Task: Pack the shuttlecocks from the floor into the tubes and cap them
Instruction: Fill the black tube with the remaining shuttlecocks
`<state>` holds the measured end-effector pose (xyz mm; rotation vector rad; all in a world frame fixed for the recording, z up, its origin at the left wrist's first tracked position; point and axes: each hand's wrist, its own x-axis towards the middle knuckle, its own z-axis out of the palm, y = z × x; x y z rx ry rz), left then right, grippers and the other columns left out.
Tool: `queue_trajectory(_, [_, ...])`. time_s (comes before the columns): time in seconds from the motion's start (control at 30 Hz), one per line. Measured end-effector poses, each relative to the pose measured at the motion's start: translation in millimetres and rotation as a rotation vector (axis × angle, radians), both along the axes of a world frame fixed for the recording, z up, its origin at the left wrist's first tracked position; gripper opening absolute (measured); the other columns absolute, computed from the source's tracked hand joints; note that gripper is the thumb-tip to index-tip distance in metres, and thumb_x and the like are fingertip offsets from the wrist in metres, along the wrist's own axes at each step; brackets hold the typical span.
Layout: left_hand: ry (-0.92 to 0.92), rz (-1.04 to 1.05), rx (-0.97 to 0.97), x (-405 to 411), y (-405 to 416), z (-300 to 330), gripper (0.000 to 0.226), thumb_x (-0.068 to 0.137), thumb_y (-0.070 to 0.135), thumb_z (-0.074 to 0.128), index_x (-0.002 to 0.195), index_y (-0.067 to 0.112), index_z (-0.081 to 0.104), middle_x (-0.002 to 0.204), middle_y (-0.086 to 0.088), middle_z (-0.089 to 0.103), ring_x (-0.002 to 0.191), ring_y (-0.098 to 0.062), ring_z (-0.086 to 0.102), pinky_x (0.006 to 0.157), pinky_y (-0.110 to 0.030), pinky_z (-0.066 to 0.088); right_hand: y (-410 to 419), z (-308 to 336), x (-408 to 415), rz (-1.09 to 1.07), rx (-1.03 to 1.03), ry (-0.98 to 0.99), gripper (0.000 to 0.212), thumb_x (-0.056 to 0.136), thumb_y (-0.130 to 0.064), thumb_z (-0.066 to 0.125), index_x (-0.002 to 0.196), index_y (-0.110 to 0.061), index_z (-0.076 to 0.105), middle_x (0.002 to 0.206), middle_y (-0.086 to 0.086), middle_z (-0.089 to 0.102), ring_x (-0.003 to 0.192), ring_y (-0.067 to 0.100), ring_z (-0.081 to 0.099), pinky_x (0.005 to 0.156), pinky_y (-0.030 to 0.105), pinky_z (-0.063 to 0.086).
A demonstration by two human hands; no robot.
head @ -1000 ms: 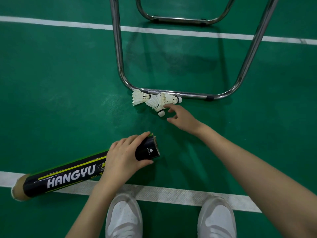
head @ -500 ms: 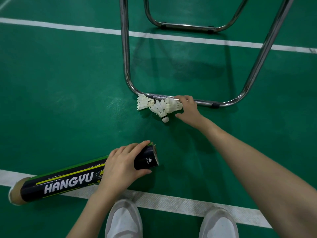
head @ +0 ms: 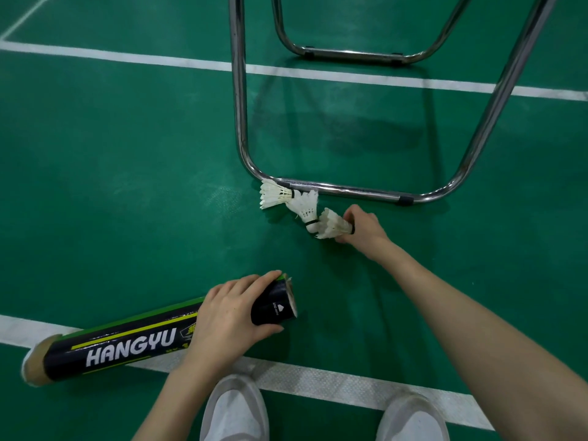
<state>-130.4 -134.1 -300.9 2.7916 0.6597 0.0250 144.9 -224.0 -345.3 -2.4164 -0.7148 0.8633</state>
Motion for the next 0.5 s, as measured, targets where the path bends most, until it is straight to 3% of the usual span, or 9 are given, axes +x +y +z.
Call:
queue_trajectory(0.07, [-0.003,0.005,-0.013,-0.3,-0.1,-0.9,0.087,0.054,0.058,0.078,0.130,0.038,0.041,0.111,0.009,0.064,0.098,-0.020,0.062,0.081,-0.037,0.047,-9.9,-2.5,-5.2,-0.032,-0.025,0.029,0.043,0.072,-0.030,0.077,0.100,-0.016,0.047,0.096,0.000,0.056,0.096,0.024,0.053,0.088,0.041,0.046])
queue_trajectory(0.17, [-0.009,0.008,-0.016,-0.1,-0.2,-1.9,0.087,0.054,0.056,0.079,0.131,0.037,0.043,0.112,0.008,0.064,0.098,-0.021,0.061,0.082,-0.038,0.046,-31.4,-0.6,-24.0,-0.091,0.064,0.115,0.045,0.071,-0.029,0.079,0.103,-0.011,0.052,0.097,0.002,0.059,0.089,0.021,0.056,0.081,0.034,0.048])
queue_trajectory(0.27, [-0.010,-0.002,-0.005,-0.5,-2.3,-2.8,0.088,0.053,0.056,0.079,0.130,0.037,0.043,0.110,0.007,0.064,0.097,-0.021,0.061,0.081,-0.038,0.046,-57.2,5.4,-53.4,-0.091,0.047,0.103,0.053,0.072,-0.028,0.078,0.115,-0.012,0.051,0.100,-0.002,0.058,0.089,0.015,0.054,0.074,0.026,0.041])
queue_trajectory(0.4, [-0.016,-0.034,0.012,-1.8,-10.0,-6.8,0.090,0.051,0.058,0.079,0.129,0.037,0.040,0.108,0.008,0.065,0.094,-0.020,0.063,0.079,-0.038,0.048,-93.5,8.3,-93.9,-0.095,0.047,0.100,0.087,0.073,-0.027,0.077,0.143,-0.024,0.025,0.133,0.003,0.045,0.111,0.016,0.050,0.089,0.029,0.041])
queue_trajectory(0.47, [-0.022,-0.050,0.007,-0.2,-15.4,-9.1,0.090,0.050,0.057,0.080,0.128,0.036,0.043,0.107,0.008,0.065,0.092,-0.021,0.063,0.078,-0.039,0.048,-107.4,10.8,-112.0,-0.053,0.032,0.108,0.093,0.076,-0.026,0.075,0.146,-0.035,0.014,0.137,-0.002,0.034,0.097,0.012,0.052,0.080,0.025,0.043])
queue_trajectory(0.5, [-0.024,-0.057,0.011,1.0,-18.5,-10.2,0.090,0.049,0.058,0.080,0.128,0.035,0.044,0.106,0.007,0.066,0.091,-0.021,0.064,0.078,-0.039,0.049,-112.5,10.2,-119.2,-0.036,0.016,0.101,0.088,0.076,-0.027,0.074,0.144,-0.038,0.019,0.138,-0.004,0.029,0.085,0.010,0.053,0.073,0.023,0.043])
